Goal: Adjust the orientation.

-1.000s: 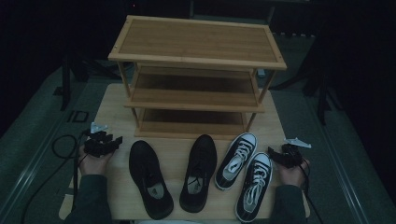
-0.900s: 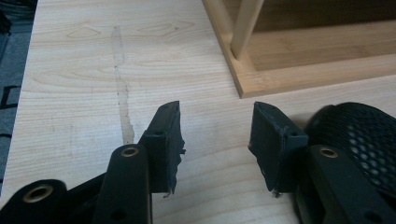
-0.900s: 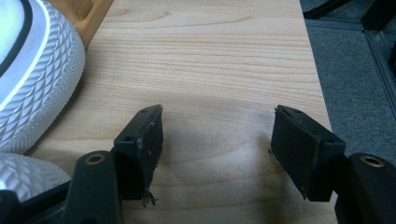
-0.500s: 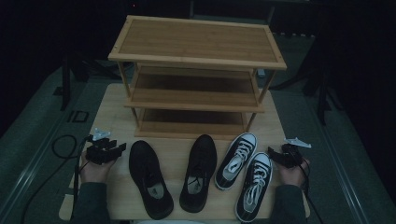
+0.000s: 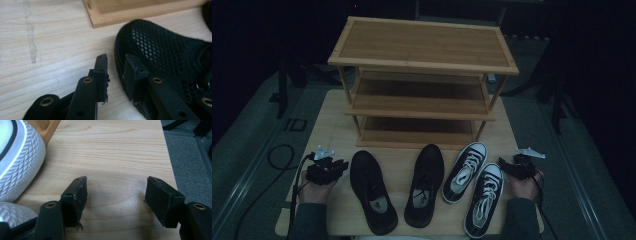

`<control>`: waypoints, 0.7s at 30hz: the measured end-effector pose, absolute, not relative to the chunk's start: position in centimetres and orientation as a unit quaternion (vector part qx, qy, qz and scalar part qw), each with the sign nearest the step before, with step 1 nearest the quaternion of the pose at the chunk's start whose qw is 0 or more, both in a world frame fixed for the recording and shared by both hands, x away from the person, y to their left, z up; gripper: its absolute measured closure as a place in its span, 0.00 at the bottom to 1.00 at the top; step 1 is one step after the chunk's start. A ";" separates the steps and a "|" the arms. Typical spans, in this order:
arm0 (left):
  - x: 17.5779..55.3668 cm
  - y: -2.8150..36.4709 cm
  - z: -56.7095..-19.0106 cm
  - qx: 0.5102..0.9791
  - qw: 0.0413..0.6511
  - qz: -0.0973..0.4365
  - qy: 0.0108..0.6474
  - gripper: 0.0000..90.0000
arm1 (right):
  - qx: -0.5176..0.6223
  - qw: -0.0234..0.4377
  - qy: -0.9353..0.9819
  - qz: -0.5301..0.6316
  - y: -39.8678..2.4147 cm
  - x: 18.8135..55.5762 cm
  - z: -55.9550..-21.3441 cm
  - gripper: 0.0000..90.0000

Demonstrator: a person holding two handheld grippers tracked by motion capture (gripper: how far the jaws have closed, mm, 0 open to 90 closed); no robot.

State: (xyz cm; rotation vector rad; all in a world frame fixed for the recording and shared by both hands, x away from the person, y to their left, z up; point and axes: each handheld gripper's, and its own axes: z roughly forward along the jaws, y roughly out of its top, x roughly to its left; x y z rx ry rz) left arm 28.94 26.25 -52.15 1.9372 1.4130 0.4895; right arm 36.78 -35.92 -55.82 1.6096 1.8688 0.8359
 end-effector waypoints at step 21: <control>26.3 24.9 -53.0 0.770 0.326 0.173 0.520 1.00 | 0.596 0.265 0.692 0.309 -35.9 36.8 -55.8 0.38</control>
